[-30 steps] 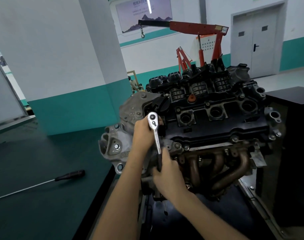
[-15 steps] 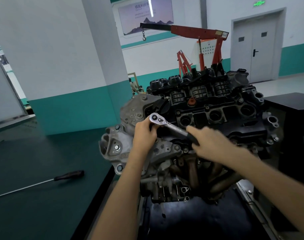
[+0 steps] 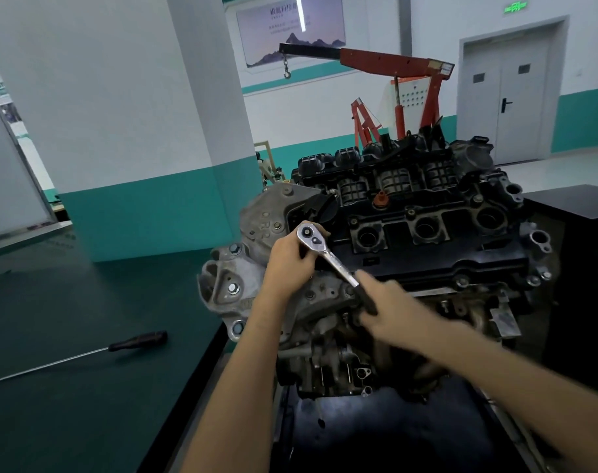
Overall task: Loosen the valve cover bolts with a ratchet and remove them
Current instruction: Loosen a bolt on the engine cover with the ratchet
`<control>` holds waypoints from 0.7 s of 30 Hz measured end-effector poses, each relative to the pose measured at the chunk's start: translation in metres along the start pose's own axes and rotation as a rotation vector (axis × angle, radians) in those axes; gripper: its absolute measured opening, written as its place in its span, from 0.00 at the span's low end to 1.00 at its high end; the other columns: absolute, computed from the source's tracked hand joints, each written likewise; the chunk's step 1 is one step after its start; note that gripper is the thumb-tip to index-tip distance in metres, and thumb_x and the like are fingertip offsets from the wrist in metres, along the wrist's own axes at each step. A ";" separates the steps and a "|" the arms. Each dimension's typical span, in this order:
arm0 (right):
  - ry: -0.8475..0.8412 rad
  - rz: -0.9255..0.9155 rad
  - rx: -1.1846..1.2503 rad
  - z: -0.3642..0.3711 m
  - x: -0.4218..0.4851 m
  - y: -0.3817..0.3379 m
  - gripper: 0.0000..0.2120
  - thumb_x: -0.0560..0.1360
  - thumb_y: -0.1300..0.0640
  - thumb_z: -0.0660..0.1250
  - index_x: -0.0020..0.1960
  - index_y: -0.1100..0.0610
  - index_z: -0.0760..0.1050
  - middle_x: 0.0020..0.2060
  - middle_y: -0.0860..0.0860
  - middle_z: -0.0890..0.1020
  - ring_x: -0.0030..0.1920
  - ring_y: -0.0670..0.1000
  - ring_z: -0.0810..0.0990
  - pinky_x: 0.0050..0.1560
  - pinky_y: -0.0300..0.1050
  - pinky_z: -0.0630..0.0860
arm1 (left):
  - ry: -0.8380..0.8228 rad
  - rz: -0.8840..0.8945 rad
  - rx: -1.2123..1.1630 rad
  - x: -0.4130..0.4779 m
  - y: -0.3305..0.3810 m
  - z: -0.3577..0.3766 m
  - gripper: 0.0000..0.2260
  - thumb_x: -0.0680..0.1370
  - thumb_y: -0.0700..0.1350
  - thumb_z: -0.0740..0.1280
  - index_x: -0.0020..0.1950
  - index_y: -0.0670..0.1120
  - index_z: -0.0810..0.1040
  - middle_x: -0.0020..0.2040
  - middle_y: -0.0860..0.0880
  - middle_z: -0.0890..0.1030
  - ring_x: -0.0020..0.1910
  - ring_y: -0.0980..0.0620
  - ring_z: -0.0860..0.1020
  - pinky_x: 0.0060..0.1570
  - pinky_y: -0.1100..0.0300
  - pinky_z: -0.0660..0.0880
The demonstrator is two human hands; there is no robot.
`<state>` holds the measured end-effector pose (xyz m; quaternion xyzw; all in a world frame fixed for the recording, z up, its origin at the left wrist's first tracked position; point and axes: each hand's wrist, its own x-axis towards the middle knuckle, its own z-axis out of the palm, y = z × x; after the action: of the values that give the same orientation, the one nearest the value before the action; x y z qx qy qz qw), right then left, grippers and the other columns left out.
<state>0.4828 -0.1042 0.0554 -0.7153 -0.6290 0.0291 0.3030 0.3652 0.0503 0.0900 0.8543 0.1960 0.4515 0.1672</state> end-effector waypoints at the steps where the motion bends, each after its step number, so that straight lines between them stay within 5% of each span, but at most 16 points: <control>1: -0.013 -0.023 -0.162 -0.021 0.007 0.010 0.17 0.73 0.59 0.66 0.59 0.52 0.66 0.35 0.48 0.70 0.42 0.61 0.80 0.39 0.48 0.73 | -0.028 -0.009 0.034 0.000 0.001 0.000 0.10 0.78 0.36 0.63 0.53 0.46 0.81 0.43 0.51 0.83 0.40 0.52 0.79 0.44 0.61 0.72; 4: 0.015 -0.126 -0.560 -0.071 0.030 0.024 0.17 0.76 0.56 0.65 0.63 0.52 0.65 0.35 0.47 0.69 0.38 0.55 0.76 0.34 0.45 0.67 | 0.005 -0.040 0.073 0.002 0.001 0.000 0.07 0.79 0.38 0.65 0.51 0.43 0.83 0.38 0.54 0.81 0.37 0.56 0.77 0.42 0.64 0.71; 7: 0.086 -0.128 -0.587 -0.071 0.031 0.023 0.16 0.75 0.56 0.65 0.61 0.52 0.66 0.38 0.50 0.75 0.40 0.57 0.78 0.35 0.45 0.67 | 0.067 -0.081 0.093 0.000 0.004 0.004 0.07 0.78 0.35 0.65 0.46 0.41 0.83 0.41 0.46 0.84 0.41 0.47 0.80 0.45 0.55 0.73; 9: 0.107 -0.034 -0.386 -0.042 0.013 0.015 0.14 0.74 0.56 0.66 0.58 0.52 0.67 0.40 0.53 0.77 0.44 0.61 0.80 0.39 0.47 0.70 | 0.097 -0.090 0.141 0.000 0.003 0.006 0.05 0.78 0.35 0.65 0.45 0.37 0.80 0.41 0.41 0.83 0.43 0.41 0.80 0.41 0.55 0.69; 12: 0.089 0.094 0.139 0.019 -0.008 -0.014 0.13 0.73 0.60 0.66 0.51 0.50 0.65 0.33 0.49 0.74 0.32 0.51 0.77 0.30 0.41 0.70 | 0.090 -0.112 0.190 0.002 0.001 0.007 0.05 0.77 0.33 0.63 0.42 0.36 0.77 0.40 0.39 0.82 0.42 0.38 0.79 0.39 0.52 0.68; 15: 0.189 0.160 0.402 0.068 -0.004 -0.049 0.16 0.73 0.63 0.64 0.58 0.56 0.66 0.36 0.56 0.77 0.34 0.57 0.77 0.34 0.46 0.75 | 0.056 -0.129 0.161 0.003 -0.001 0.006 0.06 0.77 0.35 0.63 0.45 0.36 0.79 0.43 0.41 0.83 0.44 0.42 0.80 0.47 0.48 0.75; 18: 0.191 0.179 0.479 0.079 0.000 -0.060 0.20 0.73 0.64 0.62 0.64 0.58 0.64 0.42 0.63 0.78 0.41 0.64 0.79 0.41 0.53 0.78 | 0.048 -0.114 0.129 0.002 0.001 0.005 0.06 0.76 0.36 0.64 0.41 0.42 0.78 0.41 0.47 0.83 0.41 0.49 0.80 0.44 0.55 0.75; 21: 0.102 0.103 0.355 0.050 -0.003 -0.033 0.14 0.71 0.64 0.64 0.55 0.55 0.67 0.35 0.54 0.77 0.35 0.55 0.77 0.34 0.46 0.75 | 0.043 -0.082 0.065 0.000 0.001 0.004 0.06 0.74 0.33 0.63 0.44 0.40 0.79 0.42 0.44 0.83 0.43 0.46 0.80 0.47 0.51 0.76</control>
<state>0.4319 -0.0866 0.0293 -0.6823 -0.5605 0.1186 0.4542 0.3686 0.0493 0.0887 0.8407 0.2489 0.4560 0.1531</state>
